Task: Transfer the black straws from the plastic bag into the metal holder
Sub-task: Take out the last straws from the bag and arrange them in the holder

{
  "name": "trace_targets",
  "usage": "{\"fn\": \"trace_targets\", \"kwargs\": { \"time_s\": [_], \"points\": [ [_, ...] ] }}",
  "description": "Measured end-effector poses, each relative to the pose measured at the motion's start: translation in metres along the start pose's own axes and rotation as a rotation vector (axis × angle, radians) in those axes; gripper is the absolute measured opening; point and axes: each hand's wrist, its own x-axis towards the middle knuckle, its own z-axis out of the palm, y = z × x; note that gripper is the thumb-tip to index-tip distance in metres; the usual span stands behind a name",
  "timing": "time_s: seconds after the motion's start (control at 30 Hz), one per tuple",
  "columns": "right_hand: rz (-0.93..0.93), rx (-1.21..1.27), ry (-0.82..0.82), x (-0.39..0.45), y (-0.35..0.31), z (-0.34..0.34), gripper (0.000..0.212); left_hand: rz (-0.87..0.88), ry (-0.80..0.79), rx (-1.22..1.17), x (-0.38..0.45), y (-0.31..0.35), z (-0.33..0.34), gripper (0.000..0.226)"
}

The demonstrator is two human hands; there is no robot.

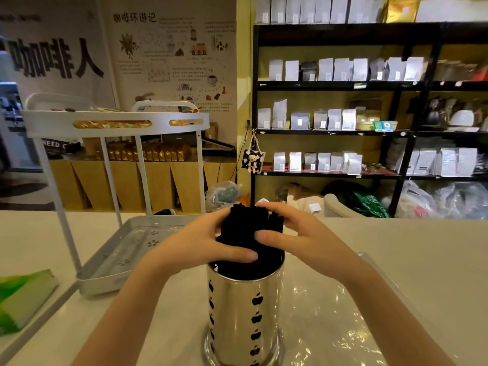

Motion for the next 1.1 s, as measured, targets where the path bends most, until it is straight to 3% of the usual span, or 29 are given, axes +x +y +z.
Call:
{"fn": "trace_targets", "kwargs": {
  "time_s": [0.07,0.23,0.43,0.8,1.0,1.1],
  "points": [
    [-0.006,-0.07,0.06,-0.002,-0.001,-0.004,0.042,0.023,0.038,-0.006,-0.002,0.003,-0.001,0.064],
    [-0.072,-0.14,0.132,-0.009,-0.007,-0.007,0.032,0.071,0.061,-0.002,-0.011,0.01,0.0,0.078],
    [-0.109,-0.24,0.212,-0.016,-0.008,-0.001,0.033,0.095,0.089,0.188,-0.023,0.022,0.009,0.067],
    [-0.091,-0.169,0.228,-0.028,-0.016,-0.005,0.024,0.096,0.041,0.254,-0.049,0.037,0.007,0.058],
    [-0.097,-0.078,0.213,-0.027,-0.017,-0.009,0.012,0.139,0.178,0.277,-0.045,0.042,0.017,0.053],
    [-0.118,-0.096,0.241,-0.022,-0.024,-0.015,0.01,0.203,0.294,0.238,-0.04,0.044,0.022,0.035]
  ]
}}
